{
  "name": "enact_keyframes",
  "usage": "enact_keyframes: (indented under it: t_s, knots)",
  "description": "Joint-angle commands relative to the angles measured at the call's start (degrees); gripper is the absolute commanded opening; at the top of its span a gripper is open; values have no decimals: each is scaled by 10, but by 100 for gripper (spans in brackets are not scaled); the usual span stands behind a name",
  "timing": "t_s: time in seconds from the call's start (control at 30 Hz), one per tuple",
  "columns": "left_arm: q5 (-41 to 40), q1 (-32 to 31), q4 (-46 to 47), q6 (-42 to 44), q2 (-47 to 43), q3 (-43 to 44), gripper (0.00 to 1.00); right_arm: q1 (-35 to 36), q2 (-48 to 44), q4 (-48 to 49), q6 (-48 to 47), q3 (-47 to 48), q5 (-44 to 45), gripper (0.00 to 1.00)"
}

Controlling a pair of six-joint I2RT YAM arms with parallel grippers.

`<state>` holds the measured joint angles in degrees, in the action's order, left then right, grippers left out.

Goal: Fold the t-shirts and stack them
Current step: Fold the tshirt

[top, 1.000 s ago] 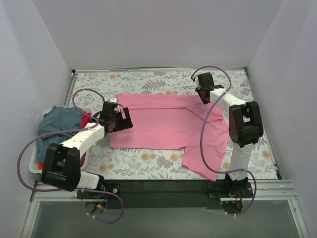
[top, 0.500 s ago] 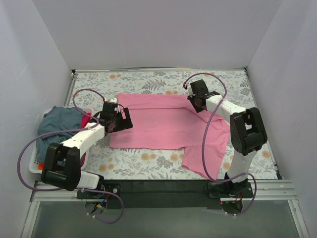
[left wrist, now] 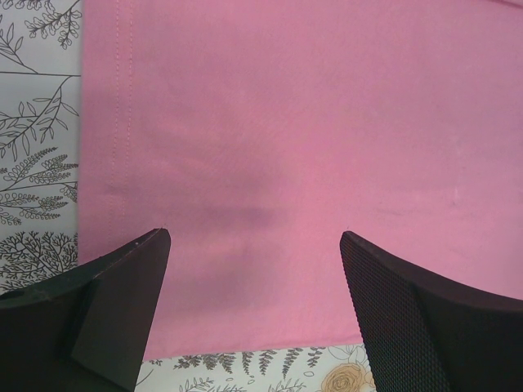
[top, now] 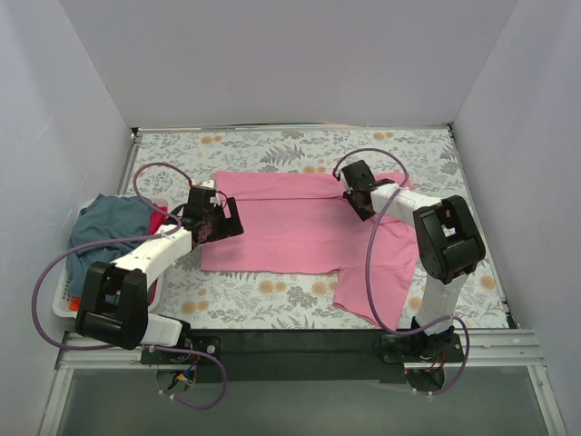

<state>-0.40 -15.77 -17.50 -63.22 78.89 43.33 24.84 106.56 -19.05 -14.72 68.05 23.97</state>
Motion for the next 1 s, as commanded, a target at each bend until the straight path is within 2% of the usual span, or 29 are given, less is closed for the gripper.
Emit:
enact_keyframes:
  t_s: [0.0, 0.23, 0.5, 0.7, 0.8, 0.97]
  knots:
    - [1, -2, 9, 7, -10, 7, 78, 13, 1, 15, 6, -8, 13, 33]
    - [0, -2, 8, 7, -10, 8, 78, 20, -12, 14, 16, -29, 15, 34]
    - [-1, -2, 7, 7, -11, 6, 78, 20, 0, 15, 23, -30, 88, 30]
    - [-1, -2, 7, 7, -9, 7, 78, 20, 1, 14, 11, -7, 115, 7]
    - [0, -2, 7, 7, -8, 7, 78, 19, 4, 15, -9, 19, 124, 1]
    - [3, -2, 6, 8, -3, 9, 78, 14, 34, 15, -53, 101, 130, 1]
